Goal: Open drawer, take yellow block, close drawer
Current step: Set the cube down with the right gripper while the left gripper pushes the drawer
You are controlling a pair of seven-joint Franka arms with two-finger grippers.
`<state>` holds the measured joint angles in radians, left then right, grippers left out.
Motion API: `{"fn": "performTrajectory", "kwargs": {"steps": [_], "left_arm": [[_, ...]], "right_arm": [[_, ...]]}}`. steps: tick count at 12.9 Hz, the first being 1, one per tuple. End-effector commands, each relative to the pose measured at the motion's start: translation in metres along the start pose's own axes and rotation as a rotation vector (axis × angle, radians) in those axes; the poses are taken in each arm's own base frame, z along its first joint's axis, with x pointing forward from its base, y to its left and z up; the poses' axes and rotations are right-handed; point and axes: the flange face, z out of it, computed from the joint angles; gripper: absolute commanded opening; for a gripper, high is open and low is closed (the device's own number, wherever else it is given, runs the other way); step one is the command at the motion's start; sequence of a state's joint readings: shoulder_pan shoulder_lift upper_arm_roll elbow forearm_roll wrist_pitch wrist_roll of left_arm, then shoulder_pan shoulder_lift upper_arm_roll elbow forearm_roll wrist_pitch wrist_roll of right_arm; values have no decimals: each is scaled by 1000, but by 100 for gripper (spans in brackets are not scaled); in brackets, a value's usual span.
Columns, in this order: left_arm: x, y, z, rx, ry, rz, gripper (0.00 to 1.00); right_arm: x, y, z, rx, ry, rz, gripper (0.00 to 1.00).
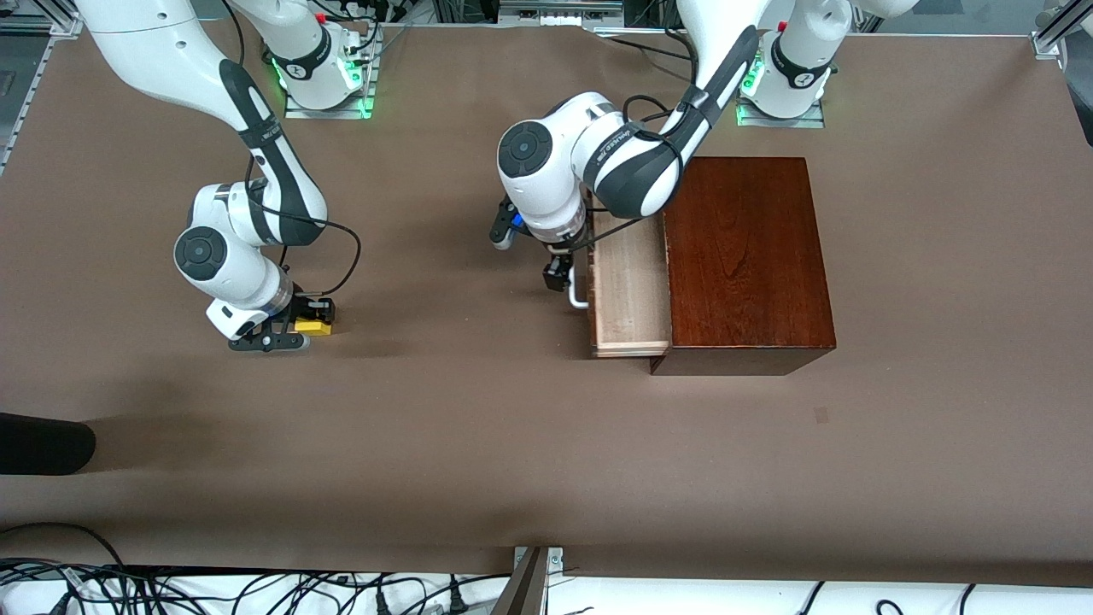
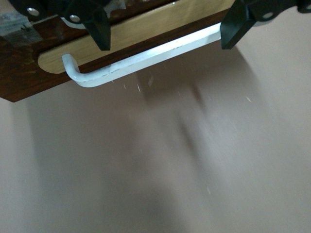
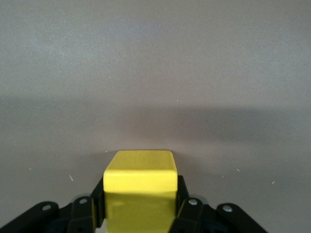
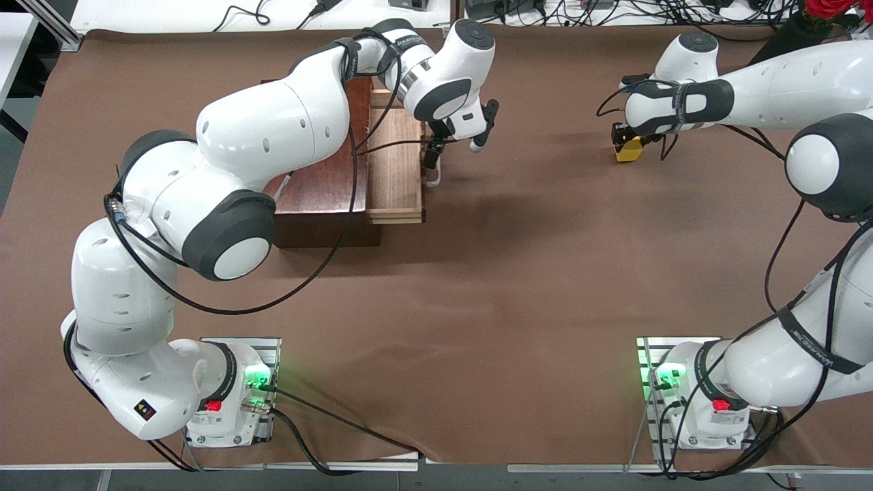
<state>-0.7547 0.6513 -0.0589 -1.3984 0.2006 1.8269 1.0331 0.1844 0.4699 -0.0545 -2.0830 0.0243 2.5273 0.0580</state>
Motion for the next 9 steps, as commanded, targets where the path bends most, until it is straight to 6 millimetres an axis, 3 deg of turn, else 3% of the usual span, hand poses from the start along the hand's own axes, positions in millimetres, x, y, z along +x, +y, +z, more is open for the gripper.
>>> {"fn": "performTrajectory", "kwargs": {"steps": [1,3,5,9], "left_arm": [[-43,-1,12,-82,-144,2,100],[-64,-1,16,-144,-169,-27,100],[-80,-6,21,-160,-170,-49,100],[-90,-7,21,-166,-202,-66,100]], "right_arm": [[5,1,-23,17,52,-48,100],[11,16,-72,21,98,-42,100],[18,11,-138,29,86,-54,100],[19,9,-263,33,35,-91,100]]}}
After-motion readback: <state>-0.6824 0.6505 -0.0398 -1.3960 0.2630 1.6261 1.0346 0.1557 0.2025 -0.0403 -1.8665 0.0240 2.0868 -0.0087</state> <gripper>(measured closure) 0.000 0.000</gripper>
